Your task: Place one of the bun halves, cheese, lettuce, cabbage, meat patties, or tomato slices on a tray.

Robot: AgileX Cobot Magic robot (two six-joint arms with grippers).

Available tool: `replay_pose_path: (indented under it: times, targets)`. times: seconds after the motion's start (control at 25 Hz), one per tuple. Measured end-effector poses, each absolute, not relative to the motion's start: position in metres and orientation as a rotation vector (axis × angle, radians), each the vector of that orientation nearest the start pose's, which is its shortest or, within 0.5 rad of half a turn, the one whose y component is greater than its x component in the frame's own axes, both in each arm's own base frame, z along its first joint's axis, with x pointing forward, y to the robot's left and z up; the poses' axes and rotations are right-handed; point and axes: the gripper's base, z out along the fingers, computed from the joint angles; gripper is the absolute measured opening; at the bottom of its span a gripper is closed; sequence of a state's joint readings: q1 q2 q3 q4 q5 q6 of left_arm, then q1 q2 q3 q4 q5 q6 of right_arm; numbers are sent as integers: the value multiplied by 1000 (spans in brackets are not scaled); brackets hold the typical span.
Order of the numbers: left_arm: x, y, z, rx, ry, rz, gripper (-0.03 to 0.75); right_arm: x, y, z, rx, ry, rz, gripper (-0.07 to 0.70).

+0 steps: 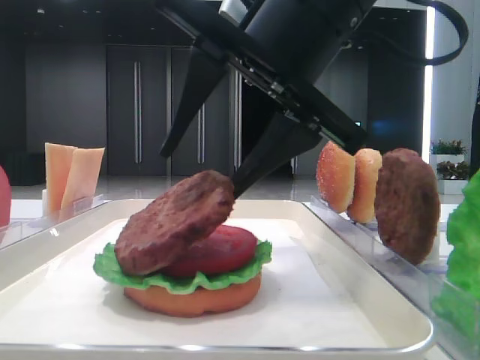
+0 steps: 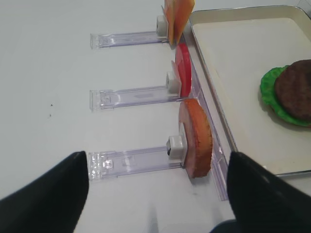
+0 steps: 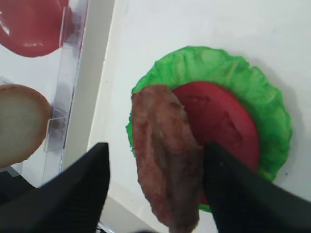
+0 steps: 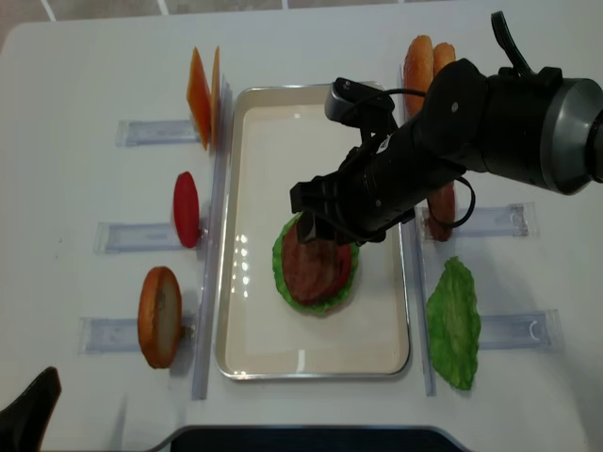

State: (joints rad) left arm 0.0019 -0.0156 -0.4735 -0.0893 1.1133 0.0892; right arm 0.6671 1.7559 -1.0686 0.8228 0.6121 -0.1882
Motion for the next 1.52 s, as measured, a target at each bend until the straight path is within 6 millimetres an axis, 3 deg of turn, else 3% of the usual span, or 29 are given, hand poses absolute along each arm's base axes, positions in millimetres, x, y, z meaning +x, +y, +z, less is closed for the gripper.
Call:
replay_pose_path:
  times: [0.4, 1.04, 1.32, 1.52]
  targets:
    - [-7, -7, 266, 98, 2102, -53, 693, 258, 240, 198, -430, 2782, 742, 433]
    - [-7, -7, 266, 98, 2102, -53, 693, 279, 230, 242, -534, 2846, 358, 433]
    - [-7, -7, 266, 98, 2102, -53, 693, 301, 203, 268, -438, 2889, 275, 433]
    - [-7, -7, 266, 98, 2102, -53, 693, 319, 163, 274, -344, 2941, 224, 430]
